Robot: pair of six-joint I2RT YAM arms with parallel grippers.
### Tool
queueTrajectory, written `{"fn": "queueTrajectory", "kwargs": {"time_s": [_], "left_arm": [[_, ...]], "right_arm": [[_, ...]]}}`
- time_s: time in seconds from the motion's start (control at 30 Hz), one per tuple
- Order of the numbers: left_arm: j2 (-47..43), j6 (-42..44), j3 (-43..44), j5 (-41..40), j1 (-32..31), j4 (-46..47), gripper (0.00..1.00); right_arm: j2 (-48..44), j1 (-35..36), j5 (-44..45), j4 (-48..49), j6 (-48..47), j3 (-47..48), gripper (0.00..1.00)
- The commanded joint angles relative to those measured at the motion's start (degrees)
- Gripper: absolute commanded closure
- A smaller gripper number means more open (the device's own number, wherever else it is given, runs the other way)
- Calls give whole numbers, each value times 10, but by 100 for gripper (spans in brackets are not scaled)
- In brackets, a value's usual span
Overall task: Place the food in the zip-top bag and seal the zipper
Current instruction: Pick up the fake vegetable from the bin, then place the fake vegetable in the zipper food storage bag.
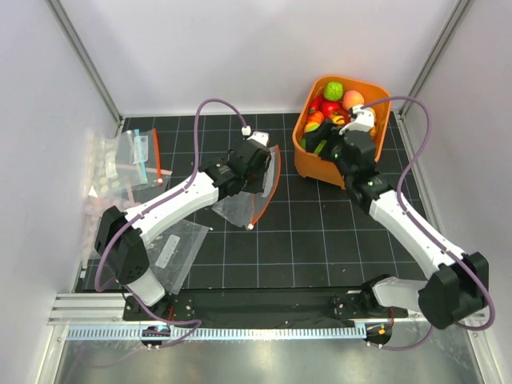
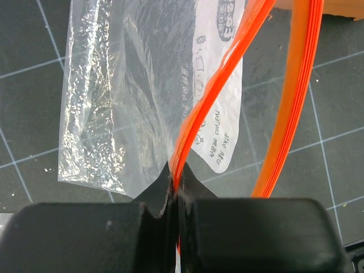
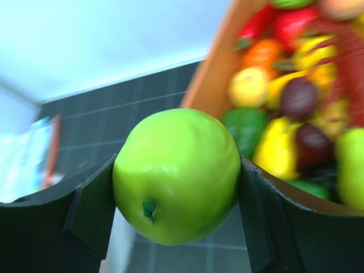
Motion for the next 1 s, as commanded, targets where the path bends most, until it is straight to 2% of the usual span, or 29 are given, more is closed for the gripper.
{"fn": "queueTrajectory", "kwargs": {"time_s": [0.0,0.1,0.27,0.57,0.8,0.97], "left_arm": [[-11,7,3,23,-2,23,100],[-9,7,3,29,-2,24,100],[-8,7,0,33,-3,25,100],[-22,0,-17,75,-2,33,100],[-50,-8,-24,100,-2,36,100],[-127,-15,-58,124,-2,59,97]], "right_arm": [[-60,48,-86,49,66,-43,73],[-118,85,-95,64,62,-96,73],[-161,109,-128,108,71,-155,74],[-120,149,-179,150,43,-158,75],[-92,172,-131,123,35,-144,74],[-72,178,-110,126,41,-146,74]]}}
